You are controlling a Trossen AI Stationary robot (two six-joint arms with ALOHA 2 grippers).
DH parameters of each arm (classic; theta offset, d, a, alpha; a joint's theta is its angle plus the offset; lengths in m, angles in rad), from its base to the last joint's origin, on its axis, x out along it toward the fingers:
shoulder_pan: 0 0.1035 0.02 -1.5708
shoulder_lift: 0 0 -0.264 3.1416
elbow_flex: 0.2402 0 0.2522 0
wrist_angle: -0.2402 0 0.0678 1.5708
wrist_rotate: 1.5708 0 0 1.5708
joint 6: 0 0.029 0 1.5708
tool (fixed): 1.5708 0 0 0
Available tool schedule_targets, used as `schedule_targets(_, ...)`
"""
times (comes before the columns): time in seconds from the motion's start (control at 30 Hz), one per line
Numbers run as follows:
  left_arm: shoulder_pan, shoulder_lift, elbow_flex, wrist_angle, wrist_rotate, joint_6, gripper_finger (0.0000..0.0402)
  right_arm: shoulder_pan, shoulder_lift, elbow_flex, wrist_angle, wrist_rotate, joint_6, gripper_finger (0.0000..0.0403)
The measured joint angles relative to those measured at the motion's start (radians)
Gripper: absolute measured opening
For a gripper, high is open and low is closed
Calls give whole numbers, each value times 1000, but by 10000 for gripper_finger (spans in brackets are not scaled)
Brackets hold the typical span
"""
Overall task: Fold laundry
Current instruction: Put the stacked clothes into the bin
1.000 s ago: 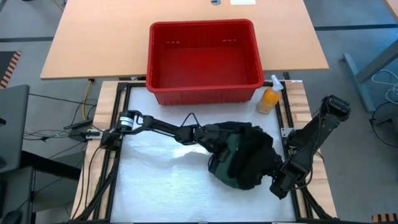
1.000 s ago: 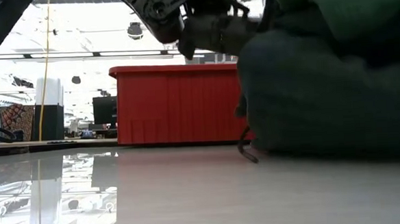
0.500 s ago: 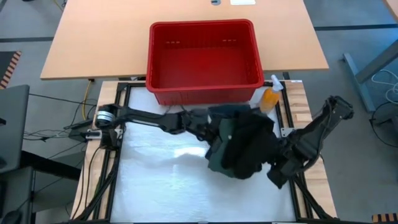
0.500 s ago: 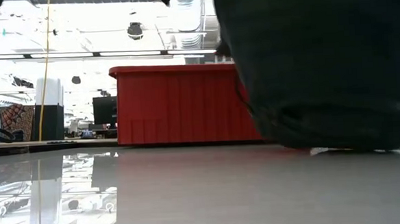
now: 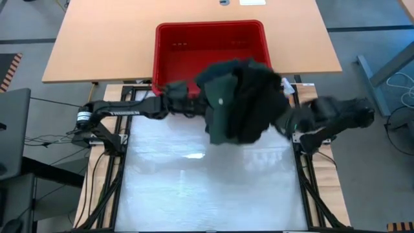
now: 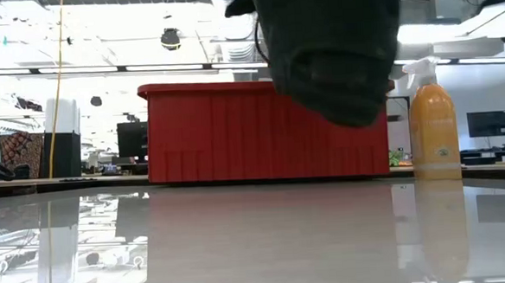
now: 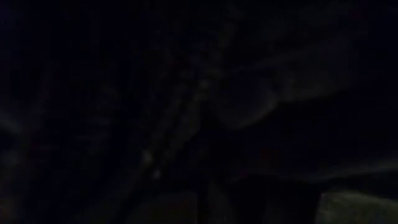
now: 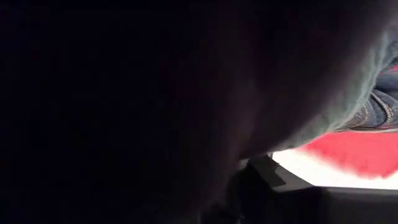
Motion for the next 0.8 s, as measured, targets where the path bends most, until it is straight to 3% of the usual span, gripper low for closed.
schedule_targets(0.17, 66, -11, 122, -13, -6, 21, 34, -196, 0, 115, 122, -145, -254, 83)
schedule_targets(0.37, 145, -2, 288, -49, -24, 61, 34, -437, 38, 232, 328, -419, -471, 83)
schedule_targets(0.5, 212, 18, 342, -75, -64, 61, 34, -603, 139, 336, 330, -610, -487, 83)
schedule_targets(0.63, 326, 65, 380, -161, -71, 58, 34, -742, 284, 453, 292, -716, -504, 82)
schedule_targets(0.8, 524, 154, 435, -175, 63, 77, 34, -882, 461, 600, 279, -757, -572, 82)
